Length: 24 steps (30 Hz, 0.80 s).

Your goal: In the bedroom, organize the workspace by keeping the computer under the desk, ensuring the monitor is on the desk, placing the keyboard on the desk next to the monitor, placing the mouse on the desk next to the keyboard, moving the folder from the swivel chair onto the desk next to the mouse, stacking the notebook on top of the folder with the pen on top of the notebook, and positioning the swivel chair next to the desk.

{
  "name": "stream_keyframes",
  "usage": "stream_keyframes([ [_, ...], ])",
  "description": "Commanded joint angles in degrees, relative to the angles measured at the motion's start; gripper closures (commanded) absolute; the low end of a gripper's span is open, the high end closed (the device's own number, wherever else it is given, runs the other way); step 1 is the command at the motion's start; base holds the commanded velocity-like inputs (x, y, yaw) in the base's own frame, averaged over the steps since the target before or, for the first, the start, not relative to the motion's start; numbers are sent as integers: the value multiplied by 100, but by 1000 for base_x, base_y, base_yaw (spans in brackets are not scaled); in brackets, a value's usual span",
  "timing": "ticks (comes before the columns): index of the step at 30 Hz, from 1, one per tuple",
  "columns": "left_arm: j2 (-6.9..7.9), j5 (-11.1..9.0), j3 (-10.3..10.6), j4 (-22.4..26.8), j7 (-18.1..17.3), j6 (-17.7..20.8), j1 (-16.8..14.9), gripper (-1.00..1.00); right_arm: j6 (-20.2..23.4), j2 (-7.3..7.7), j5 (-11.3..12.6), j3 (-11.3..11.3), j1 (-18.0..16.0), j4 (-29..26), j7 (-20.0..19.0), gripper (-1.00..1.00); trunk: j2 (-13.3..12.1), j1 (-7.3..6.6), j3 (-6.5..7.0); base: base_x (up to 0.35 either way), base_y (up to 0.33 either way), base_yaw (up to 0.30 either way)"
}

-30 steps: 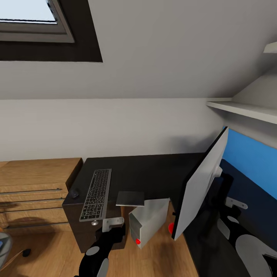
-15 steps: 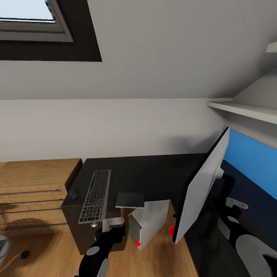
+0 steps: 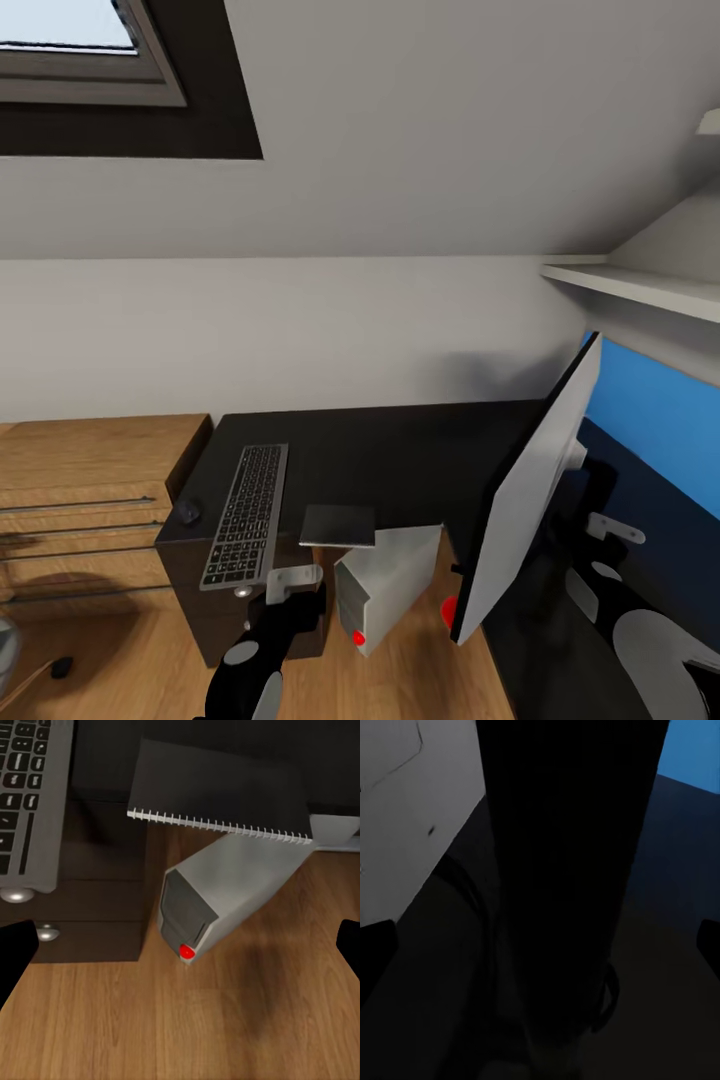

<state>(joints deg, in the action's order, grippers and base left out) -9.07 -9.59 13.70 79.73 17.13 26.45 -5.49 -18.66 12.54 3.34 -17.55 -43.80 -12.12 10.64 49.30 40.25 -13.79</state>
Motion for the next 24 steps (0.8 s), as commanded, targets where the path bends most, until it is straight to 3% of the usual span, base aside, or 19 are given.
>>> stream_keyframes([
  [1, 2, -60, 10, 7, 54, 18, -5, -100, -34, 2, 38, 17, -6, 6, 8, -100, 6, 2, -8, 51, 0, 0],
  [14, 2, -60, 12, 4, 54, 18, -5, -100, -58, 133, 43, 8, -6, 8, 11, -100, 6, 2, -8, 7, 0, 0],
  [24, 2, -60, 10, -1, 54, 18, -5, -100, -59, 151, 44, 6, -6, 8, 9, -100, 6, 2, -8, 0, 0, 0],
])
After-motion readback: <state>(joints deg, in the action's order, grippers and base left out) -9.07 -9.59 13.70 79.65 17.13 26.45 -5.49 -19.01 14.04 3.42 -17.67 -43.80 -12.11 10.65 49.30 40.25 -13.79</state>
